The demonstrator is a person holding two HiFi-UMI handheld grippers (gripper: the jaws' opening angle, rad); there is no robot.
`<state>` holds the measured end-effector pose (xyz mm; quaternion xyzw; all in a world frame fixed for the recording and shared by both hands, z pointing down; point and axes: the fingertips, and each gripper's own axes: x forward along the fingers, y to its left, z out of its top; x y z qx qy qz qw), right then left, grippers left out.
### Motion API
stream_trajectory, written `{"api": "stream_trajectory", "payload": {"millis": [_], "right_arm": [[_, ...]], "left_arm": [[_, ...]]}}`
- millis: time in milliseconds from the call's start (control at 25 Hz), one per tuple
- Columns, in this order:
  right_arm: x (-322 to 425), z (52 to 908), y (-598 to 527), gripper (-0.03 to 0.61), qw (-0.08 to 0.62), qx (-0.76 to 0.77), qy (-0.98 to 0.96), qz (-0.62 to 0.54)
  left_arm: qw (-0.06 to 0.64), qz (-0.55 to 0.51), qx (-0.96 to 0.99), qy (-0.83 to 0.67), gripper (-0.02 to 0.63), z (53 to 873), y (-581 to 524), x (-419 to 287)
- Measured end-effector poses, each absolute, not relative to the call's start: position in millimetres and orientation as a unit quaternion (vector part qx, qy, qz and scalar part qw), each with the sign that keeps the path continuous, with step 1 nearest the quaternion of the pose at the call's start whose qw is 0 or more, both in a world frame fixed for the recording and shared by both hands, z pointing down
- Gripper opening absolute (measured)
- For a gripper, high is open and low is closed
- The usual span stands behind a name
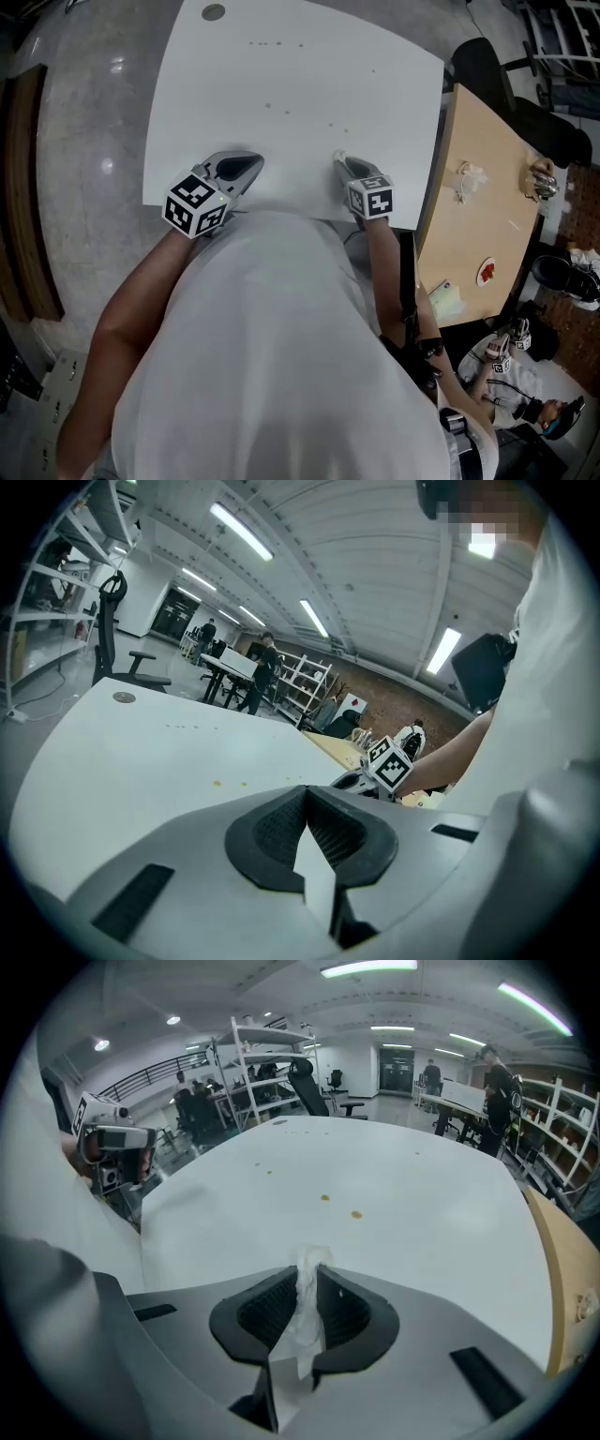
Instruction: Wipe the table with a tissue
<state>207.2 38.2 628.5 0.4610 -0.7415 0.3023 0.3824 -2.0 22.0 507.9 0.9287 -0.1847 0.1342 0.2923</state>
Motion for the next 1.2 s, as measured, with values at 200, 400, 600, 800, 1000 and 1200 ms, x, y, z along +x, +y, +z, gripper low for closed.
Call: {"api": "stream_trajectory", "payload": {"millis": [200,400,600,800,1000,1200], "right_arm": [[186,623,56,0.067,0.337,0.426,-0.759,0.360],[207,608,54,0.067,0.251,0.483,-0.745,0.387],[243,616,37,0.067,0.272,0.514,-0.720,0.378],[246,615,10,0.067,0.289,0.501,-0.736,0.352],[254,613,-23,0.067,0.344,0.485,-0.751,0.287],[255,618,-48,0.067,0.402,0.460,-0.762,0.215]], "left_arm": [[0.287,0.142,0.931,-0.176,0.006,507,21,2],[0.296,0.142,0.927,-0.181,0.007,508,26,8],[0.298,0.149,0.921,-0.202,0.006,509,29,13],[0.300,0.151,0.912,-0.235,0.006,505,32,15],[0.288,0.161,0.908,-0.258,0.006,500,38,17],[0.279,0.172,0.899,-0.289,0.007,499,47,7]]}}
